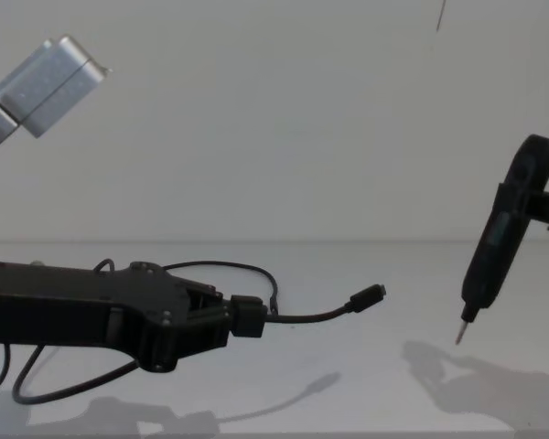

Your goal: Pick up the data cable with the one hand.

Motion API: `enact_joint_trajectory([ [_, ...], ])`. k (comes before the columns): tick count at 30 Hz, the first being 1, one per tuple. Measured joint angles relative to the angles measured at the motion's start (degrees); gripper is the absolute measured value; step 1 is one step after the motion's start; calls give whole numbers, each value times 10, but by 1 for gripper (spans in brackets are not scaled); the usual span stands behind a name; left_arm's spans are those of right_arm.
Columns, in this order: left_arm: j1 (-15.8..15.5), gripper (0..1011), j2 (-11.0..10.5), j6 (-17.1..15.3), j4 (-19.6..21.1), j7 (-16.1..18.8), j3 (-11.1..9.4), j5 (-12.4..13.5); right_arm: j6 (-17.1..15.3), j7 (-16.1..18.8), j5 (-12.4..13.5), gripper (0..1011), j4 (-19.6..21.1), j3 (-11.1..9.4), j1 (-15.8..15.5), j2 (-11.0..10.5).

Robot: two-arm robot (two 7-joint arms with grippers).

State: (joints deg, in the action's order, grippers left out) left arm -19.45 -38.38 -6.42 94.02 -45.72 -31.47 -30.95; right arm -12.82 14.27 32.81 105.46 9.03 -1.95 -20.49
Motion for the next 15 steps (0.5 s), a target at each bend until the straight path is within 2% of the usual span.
enact_joint_trajectory([
  [2,0,51,0,0,0,0,0,0,-14,10,20,269,5,-3,-1,-3],
  [15,1,51,-1,0,1,0,0,0,-39,27,70,269,17,-13,0,-2],
])
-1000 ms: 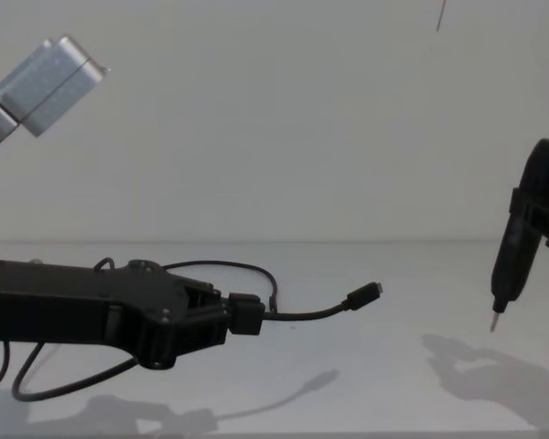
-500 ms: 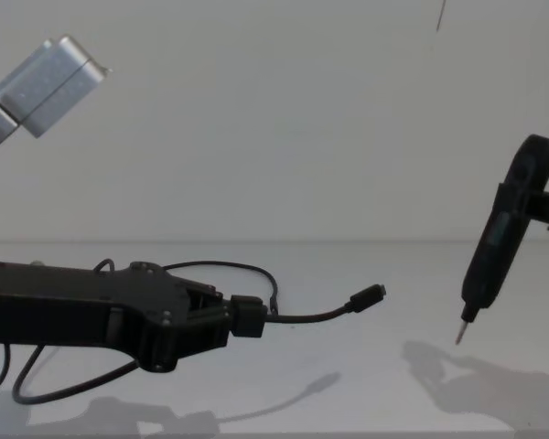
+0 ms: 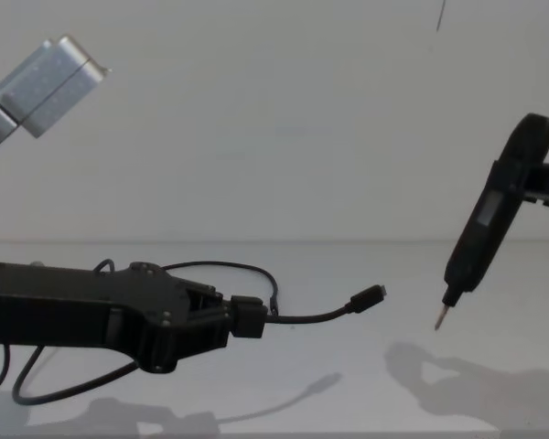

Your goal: Pick up the data cable with the one hand.

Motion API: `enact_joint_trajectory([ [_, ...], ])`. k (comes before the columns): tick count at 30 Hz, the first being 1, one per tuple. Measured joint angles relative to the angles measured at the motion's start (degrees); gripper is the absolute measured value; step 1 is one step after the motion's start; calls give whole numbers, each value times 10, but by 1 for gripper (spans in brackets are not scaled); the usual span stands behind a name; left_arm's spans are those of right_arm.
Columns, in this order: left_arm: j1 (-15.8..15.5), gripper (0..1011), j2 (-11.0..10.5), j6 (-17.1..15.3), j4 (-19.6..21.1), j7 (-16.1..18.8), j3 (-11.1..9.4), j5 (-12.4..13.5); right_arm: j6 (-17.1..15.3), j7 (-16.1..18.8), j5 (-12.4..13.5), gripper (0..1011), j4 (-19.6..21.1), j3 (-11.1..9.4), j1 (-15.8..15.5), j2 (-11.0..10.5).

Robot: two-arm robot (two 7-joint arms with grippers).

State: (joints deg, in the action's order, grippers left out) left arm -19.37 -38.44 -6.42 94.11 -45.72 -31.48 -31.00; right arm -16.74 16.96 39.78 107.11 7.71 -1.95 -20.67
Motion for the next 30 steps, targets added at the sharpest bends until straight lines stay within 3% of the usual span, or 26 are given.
enact_joint_trajectory([
  [30,0,51,0,0,0,0,0,0,-7,9,47,269,0,12,21,7],
])
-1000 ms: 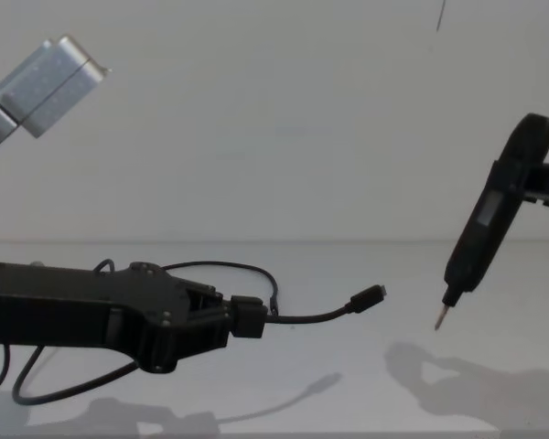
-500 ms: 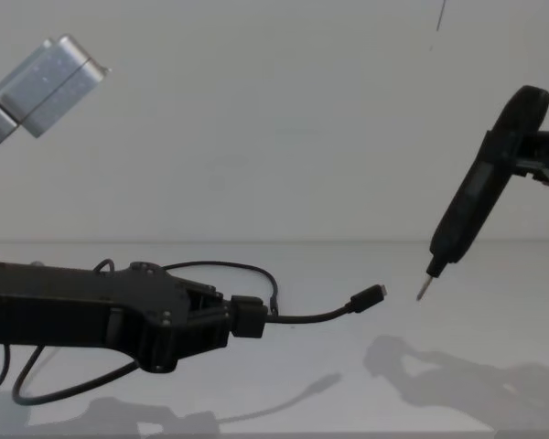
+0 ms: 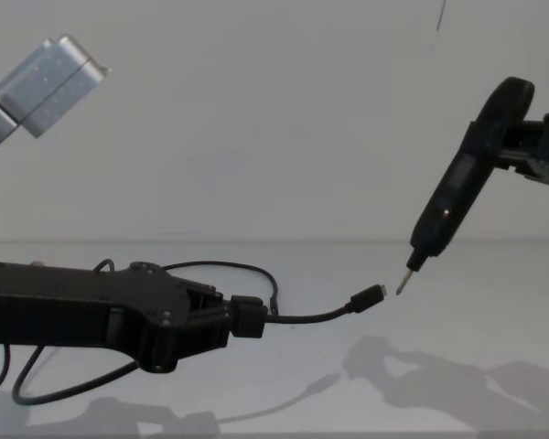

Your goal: Pick up the data cable with the one hand.

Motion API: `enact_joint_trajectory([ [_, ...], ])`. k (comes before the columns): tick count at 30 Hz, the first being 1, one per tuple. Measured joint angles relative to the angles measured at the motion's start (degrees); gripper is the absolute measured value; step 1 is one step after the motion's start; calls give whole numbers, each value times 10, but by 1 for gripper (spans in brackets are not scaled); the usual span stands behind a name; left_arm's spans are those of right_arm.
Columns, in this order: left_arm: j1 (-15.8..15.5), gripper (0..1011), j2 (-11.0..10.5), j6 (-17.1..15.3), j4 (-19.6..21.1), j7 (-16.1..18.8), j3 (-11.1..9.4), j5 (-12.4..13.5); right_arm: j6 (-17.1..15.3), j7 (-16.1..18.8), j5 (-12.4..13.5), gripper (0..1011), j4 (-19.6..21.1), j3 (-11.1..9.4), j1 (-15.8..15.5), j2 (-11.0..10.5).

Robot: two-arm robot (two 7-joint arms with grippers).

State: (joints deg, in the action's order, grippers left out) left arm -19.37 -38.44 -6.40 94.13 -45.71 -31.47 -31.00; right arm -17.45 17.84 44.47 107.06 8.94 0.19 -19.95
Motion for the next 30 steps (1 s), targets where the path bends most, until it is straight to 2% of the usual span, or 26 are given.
enact_joint_trajectory([
  [13,0,51,0,0,0,0,0,0,2,5,3,269,1,14,2,-7],
  [30,0,51,0,0,0,0,0,0,31,-2,-13,269,-13,20,9,-14],
])
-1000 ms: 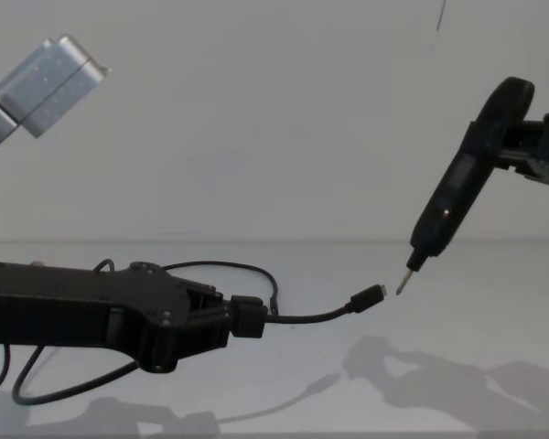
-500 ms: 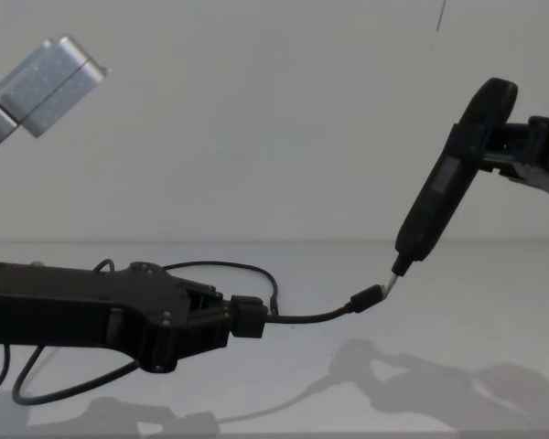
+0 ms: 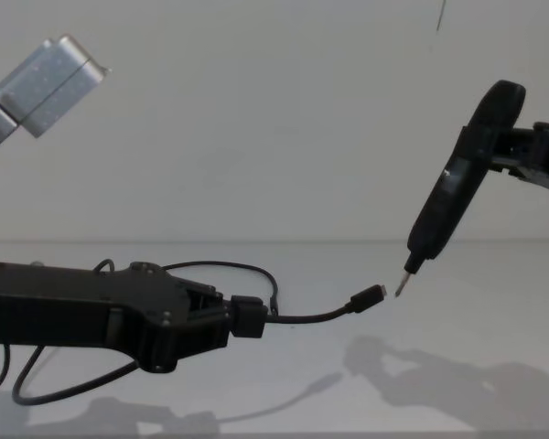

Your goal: Pick up the data cable with the one hand.

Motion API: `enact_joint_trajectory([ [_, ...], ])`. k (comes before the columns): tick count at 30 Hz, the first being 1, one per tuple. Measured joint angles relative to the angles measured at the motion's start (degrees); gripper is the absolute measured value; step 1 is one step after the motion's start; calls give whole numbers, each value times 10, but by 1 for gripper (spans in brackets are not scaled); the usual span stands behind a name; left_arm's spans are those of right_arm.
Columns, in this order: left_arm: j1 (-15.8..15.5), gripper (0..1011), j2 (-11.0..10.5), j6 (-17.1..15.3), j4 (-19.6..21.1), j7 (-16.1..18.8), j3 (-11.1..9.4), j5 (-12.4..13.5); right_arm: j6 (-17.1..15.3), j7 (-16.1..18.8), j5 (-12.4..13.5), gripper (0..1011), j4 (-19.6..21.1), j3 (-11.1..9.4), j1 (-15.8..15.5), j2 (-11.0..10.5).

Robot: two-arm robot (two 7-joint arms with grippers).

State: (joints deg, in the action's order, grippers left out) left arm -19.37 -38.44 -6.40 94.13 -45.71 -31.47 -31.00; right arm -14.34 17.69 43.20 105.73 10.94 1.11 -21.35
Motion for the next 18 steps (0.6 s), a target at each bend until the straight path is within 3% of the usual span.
enact_joint_trajectory([
  [18,0,51,0,0,0,0,0,0,0,-4,15,269,-10,6,14,-1],
])
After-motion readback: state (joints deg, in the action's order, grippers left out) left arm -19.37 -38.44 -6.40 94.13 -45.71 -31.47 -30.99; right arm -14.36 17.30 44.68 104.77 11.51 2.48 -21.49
